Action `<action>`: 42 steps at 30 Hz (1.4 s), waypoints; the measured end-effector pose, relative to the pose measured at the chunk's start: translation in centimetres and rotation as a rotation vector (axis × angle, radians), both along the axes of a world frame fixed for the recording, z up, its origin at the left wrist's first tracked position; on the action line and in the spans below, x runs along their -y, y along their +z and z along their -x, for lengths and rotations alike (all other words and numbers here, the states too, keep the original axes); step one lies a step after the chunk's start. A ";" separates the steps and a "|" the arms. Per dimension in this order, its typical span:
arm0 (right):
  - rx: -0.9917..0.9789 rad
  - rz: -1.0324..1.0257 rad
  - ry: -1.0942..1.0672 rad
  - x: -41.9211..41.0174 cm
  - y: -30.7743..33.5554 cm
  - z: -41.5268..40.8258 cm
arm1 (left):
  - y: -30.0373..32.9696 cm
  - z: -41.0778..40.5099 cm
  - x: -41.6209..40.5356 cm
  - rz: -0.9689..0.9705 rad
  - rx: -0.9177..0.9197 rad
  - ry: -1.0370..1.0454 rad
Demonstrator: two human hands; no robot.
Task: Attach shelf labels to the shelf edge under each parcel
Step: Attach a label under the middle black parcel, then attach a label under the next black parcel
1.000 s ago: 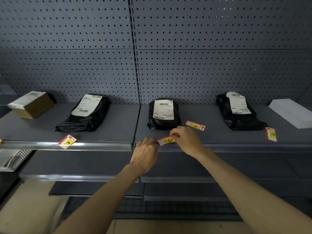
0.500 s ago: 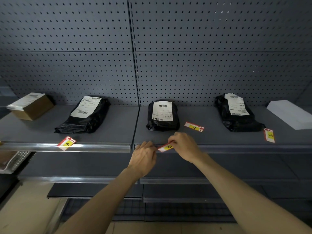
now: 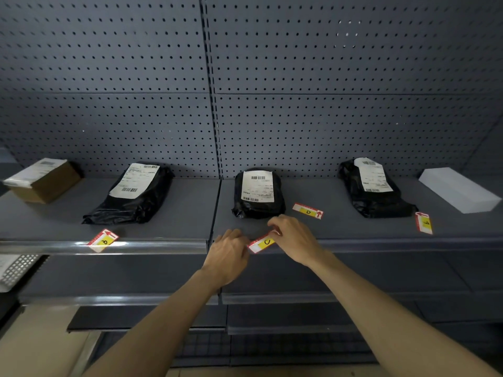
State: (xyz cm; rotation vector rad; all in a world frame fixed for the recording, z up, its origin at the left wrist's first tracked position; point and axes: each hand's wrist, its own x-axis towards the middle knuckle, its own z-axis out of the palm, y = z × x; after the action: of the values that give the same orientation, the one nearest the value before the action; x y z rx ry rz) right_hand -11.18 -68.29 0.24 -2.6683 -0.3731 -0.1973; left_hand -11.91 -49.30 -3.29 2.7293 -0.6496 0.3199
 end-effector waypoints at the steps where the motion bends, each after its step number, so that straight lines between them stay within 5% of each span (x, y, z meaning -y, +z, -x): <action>1: 0.006 -0.009 -0.009 0.3 0.4 0.1 | 0.5 -0.2 0.0 0.007 0.004 -0.005; 11: 0.059 0.038 -0.158 6.3 3.7 -0.4 | 6.3 -3.9 5.1 0.072 0.044 -0.091; 21: -0.103 0.084 -0.211 13.5 1.0 -6.9 | 6.2 -12.3 14.6 -0.229 -0.245 -0.153; 32: -0.296 0.002 -0.092 15.5 -2.7 -12.4 | 3.9 -16.8 19.1 -0.338 -0.372 -0.061; 42: -0.259 -0.117 -0.079 15.6 -2.5 -12.3 | 3.7 -15.6 18.9 -0.138 -0.431 0.015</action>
State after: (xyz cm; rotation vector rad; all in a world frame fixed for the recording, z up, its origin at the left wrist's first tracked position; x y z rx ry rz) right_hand 1.11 -83.89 -2.24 -2.5525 -0.1692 0.1002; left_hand 3.71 -68.25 0.37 2.7972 -0.5449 -0.3170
